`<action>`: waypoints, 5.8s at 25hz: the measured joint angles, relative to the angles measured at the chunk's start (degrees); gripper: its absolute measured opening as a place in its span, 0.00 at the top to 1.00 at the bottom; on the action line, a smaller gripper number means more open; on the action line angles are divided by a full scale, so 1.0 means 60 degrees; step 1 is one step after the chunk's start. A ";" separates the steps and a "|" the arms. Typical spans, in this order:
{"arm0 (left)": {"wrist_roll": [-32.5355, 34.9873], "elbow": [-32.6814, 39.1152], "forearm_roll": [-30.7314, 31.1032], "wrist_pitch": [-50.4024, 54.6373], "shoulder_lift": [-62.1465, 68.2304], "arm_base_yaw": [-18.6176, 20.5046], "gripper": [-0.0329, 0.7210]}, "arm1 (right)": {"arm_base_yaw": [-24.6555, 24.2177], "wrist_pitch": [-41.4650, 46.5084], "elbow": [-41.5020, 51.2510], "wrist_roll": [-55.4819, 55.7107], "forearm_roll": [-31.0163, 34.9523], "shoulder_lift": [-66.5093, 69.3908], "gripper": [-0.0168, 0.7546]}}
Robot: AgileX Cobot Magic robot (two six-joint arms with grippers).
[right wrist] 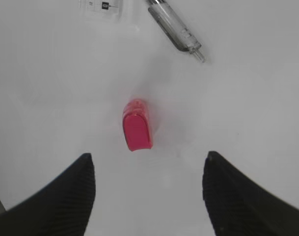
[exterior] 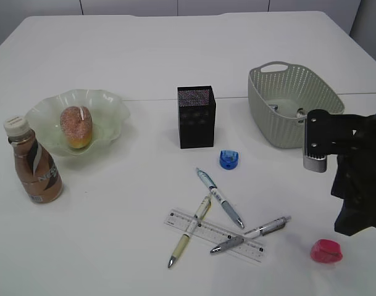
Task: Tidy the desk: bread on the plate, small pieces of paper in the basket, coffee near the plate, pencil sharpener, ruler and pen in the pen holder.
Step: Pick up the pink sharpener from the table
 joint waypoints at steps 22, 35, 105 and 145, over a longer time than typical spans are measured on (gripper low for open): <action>0.0000 0.0000 0.0341 0.0006 0.0000 0.0000 0.31 | 0.0000 -0.0677 0.0000 -0.0654 0.0138 0.1628 0.21; 0.0000 0.0000 0.0358 0.0006 0.0000 0.0000 0.31 | 0.0000 -0.0911 0.0000 -0.0734 0.0376 0.1823 0.21; 0.0000 0.0000 0.0391 0.0021 0.0000 0.0000 0.31 | 0.0000 -0.3440 0.1631 -0.0997 0.0456 0.1716 0.22; 0.0000 0.0000 0.0391 0.0021 -0.0021 0.0000 0.39 | 0.0000 -0.3087 0.1631 -0.1014 0.0544 0.1750 0.41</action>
